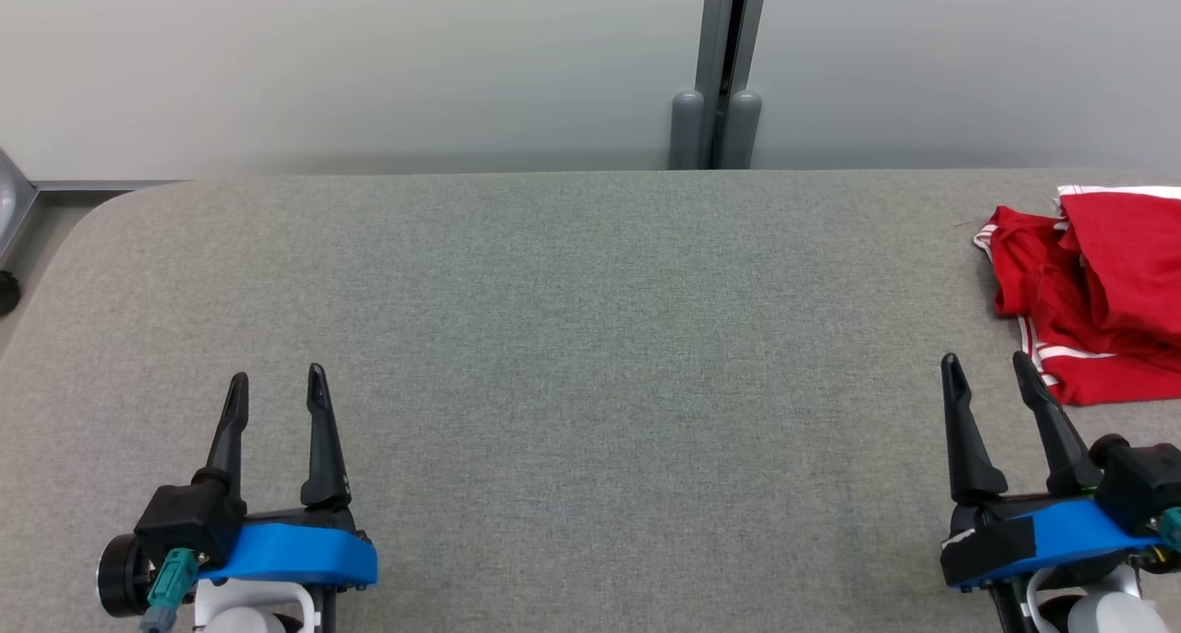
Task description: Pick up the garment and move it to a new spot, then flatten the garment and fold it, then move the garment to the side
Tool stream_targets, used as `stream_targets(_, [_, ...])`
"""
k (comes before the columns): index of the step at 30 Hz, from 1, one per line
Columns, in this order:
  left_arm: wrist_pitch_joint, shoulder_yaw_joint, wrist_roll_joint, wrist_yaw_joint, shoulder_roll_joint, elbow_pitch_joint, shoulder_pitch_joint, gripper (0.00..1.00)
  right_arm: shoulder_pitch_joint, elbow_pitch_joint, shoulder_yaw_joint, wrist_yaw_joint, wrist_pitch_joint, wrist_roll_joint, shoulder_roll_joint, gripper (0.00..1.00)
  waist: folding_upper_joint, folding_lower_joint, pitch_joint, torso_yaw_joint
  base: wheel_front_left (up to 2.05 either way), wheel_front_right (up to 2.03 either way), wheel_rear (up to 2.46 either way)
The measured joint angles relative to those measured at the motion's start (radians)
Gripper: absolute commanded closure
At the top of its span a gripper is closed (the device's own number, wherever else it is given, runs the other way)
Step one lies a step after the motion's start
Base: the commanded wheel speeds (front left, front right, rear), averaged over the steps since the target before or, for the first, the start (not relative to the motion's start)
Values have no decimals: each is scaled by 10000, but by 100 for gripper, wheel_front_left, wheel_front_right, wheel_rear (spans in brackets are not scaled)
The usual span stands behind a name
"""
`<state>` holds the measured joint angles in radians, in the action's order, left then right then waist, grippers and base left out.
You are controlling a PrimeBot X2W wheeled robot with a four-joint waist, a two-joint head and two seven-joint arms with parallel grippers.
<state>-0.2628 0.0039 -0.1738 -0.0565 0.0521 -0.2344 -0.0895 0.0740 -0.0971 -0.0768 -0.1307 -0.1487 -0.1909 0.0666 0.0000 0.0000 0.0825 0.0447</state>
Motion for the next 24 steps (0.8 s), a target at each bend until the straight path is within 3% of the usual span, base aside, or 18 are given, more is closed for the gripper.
stream_targets(15, [0,-6,8,44,4,-4,-67,0,-168,249,-245,0,171,140,-138,0,0,0,-85,-16,0,0,0])
stream_targets(16, [10,-17,0,36,-2,-77,-32,100,-178,159,-234,0,169,138,-142,100,0,0,-87,-16,0,0,0])
stream_targets(20, [92,-31,-58,35,-21,-454,294,100,-222,-221,-234,0,217,94,-186,100,0,0,-93,-21,0,0,0])
stream_targets(24, [360,84,-775,21,-29,-529,300,100,-221,-364,-261,0,345,-614,-199,100,0,0,-117,-36,0,0,0])
